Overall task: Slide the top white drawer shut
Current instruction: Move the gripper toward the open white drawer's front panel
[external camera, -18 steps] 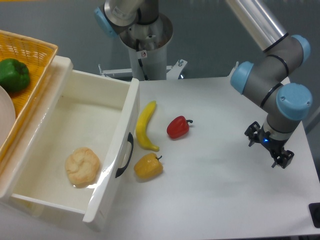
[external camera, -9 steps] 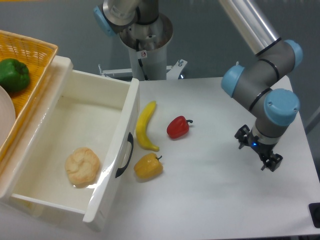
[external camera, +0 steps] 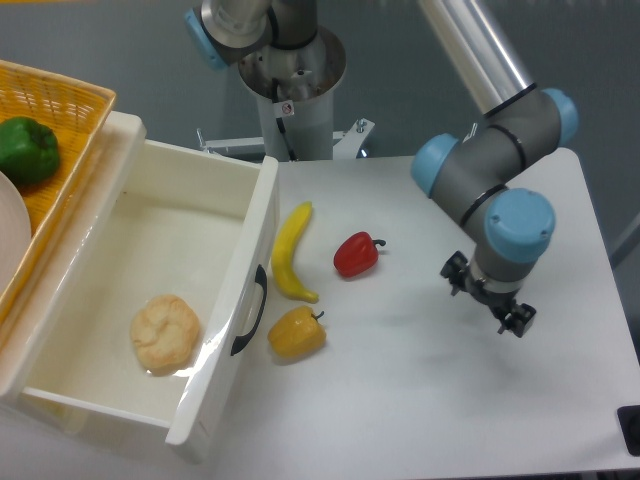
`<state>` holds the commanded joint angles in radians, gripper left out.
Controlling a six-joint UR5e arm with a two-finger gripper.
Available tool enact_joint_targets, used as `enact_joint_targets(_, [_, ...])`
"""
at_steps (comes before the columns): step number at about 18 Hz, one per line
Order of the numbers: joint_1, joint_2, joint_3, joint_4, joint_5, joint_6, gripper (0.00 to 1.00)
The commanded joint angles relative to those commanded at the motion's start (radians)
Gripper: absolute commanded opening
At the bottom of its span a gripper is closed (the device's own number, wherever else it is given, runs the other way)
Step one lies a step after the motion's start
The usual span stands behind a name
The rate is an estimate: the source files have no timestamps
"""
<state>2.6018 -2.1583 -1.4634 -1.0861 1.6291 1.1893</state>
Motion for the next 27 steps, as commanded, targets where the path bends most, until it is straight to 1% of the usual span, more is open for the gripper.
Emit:
enact_joint_targets(2, [-0.018,0.002,0.002,0.000,-0.014,-0.078,0.72])
enact_joint_targets(3, [-0.026,0.005,0.002,0.000,-0.043,-0.106,0.62])
enact_joint_targets(4, [-0.029,0.008,0.003,0.000,-0.072,-0.140,0.55])
enact_joint_targets(5, [-0.040,0.012,0.008,0.000,-0.098,-0.192,0.45])
enact_joint_targets(8, [-0.049,0.024,0.015,0.000,-0.158,-0.347,0.26])
enact_joint_targets(9, [-0.051,0.029,0.015,-0.002,-0.179,-0.382,0.22])
enact_joint_targets(11, [-0.052,0.034,0.009,-0.006,-0.212,-0.436,0.16])
enact_joint_targets(14, [-0.055,0.040,0.012,-0.008,-0.227,-0.511,0.12])
enact_joint_targets(18, [-0.066,0.058,0.014,-0.012,-0.250,-0.537,0.04])
enact_joint_targets(19, [-0.066,0.073,0.012,-0.021,-0.261,-0.545,0.03])
enact_joint_targets(22, [-0.066,0.098,0.012,-0.046,-0.281,-0.548,0.01])
enact_joint_targets(27, [-0.054,0.087,0.011,-0.057,-0.279,-0.548,0.00])
